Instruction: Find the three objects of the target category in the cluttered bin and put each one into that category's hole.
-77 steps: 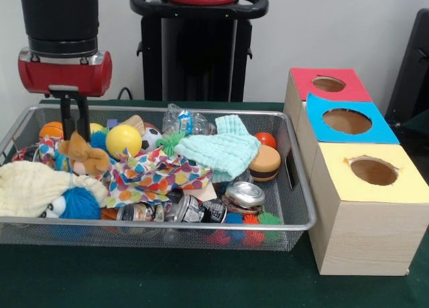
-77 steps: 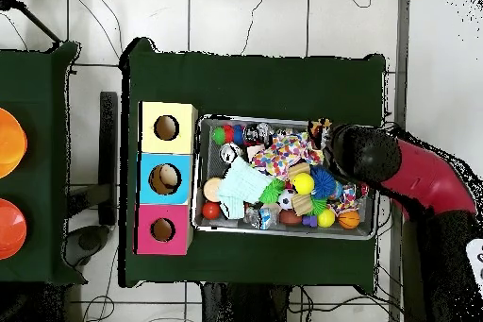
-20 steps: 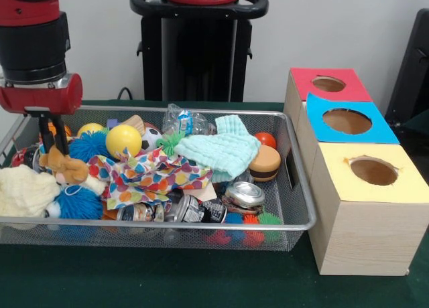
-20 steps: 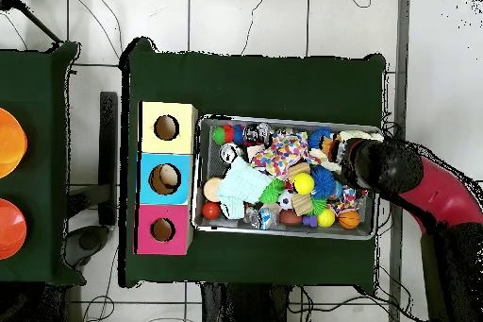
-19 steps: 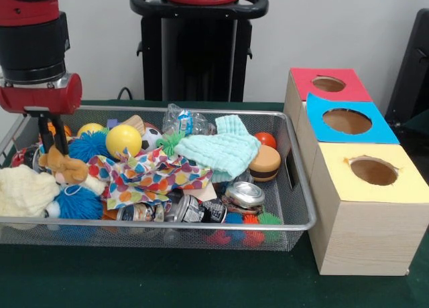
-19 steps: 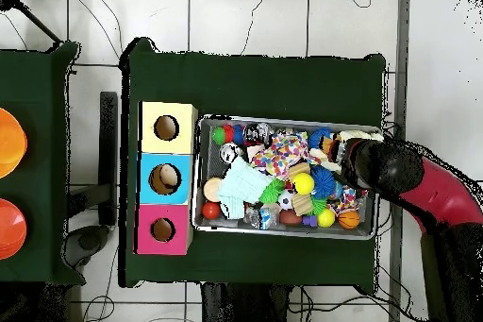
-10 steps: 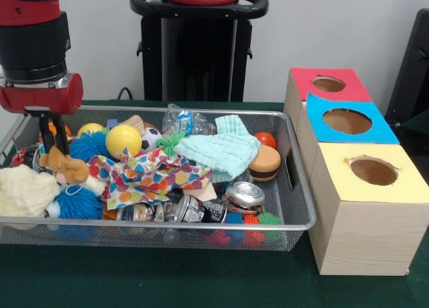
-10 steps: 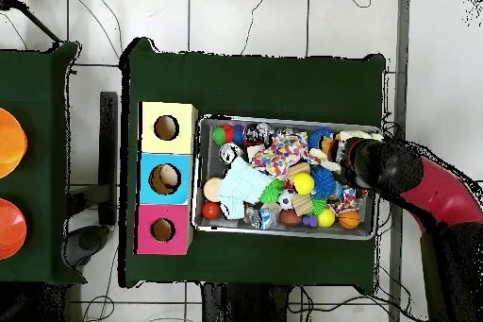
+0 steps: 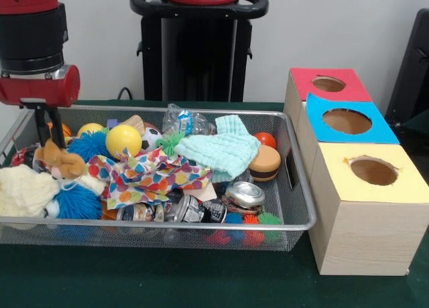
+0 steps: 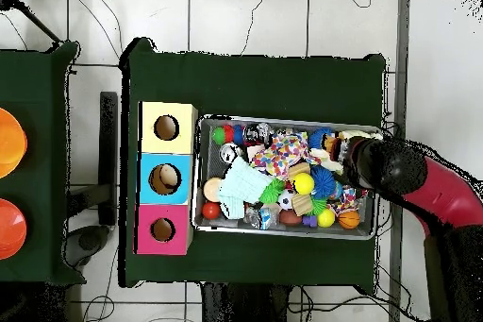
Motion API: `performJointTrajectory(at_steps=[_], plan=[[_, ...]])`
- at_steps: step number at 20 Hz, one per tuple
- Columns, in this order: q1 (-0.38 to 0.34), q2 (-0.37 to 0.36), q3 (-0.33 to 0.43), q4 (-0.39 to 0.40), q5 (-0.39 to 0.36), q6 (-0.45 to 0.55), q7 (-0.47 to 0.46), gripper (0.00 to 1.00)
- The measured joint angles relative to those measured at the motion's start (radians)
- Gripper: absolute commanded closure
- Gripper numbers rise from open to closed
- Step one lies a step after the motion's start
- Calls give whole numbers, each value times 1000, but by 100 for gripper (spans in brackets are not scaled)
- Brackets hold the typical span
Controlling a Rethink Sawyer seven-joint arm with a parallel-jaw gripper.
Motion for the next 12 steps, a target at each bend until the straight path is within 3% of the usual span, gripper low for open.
performJointTrajectory(at_steps=[12], plan=[[19, -38, 0, 3, -3, 0, 0, 100]])
